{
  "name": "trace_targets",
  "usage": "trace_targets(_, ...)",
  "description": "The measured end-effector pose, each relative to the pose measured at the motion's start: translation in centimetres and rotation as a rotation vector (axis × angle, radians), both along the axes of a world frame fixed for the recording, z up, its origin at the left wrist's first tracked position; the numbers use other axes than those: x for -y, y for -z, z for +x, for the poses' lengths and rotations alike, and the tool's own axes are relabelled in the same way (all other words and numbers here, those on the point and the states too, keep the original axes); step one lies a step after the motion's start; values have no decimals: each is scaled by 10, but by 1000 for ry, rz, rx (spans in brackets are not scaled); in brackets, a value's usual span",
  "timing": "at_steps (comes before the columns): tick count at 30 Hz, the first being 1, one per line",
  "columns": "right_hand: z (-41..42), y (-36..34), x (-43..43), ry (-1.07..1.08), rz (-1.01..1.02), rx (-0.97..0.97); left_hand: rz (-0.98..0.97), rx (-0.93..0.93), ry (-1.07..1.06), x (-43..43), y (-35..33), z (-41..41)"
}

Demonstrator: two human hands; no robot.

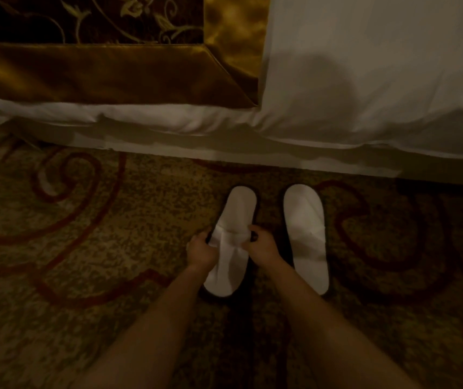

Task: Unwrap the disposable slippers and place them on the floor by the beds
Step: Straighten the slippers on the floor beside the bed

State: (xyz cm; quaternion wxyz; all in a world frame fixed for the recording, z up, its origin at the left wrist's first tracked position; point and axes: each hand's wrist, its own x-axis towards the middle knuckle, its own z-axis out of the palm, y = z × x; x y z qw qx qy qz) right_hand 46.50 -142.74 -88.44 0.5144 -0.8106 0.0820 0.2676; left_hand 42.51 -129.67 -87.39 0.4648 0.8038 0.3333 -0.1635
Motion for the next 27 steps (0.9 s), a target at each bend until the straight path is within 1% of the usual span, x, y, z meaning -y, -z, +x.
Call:
trace_targets(4, -2, 0, -4, 4, -9, 32, 222, -68, 193, -2, 1, 2)
trace_targets(6, -3, 0, -4, -16, -8, 49, 275, -95, 227, 0, 2, 1)
trace_targets(11, -5, -2, 1, -79, -16, 75, 332, -99, 271, 3, 8, 3)
trace_targets(14, -7, -2, 5, -91, 22, 88, 365, -112, 267, 6, 10, 3)
trace_targets(18, -5, 1, 12, -87, 48, 18, 390, -123, 258, 9, 11, 3)
trace_targets(22, -4, 2, 14, -107, 101, -12, 402, -117, 253, 12, 12, 1)
trace_targets(25, -7, 3, 12, -97, 58, 13, 404, -99, 246, 13, 12, 0)
trace_targets(26, -8, 2, 13, -58, -2, 60, 406, -97, 242, 13, 12, -1)
trace_targets(27, -7, 0, 16, -1, -114, 136, 407, -92, 234, 12, 12, -2)
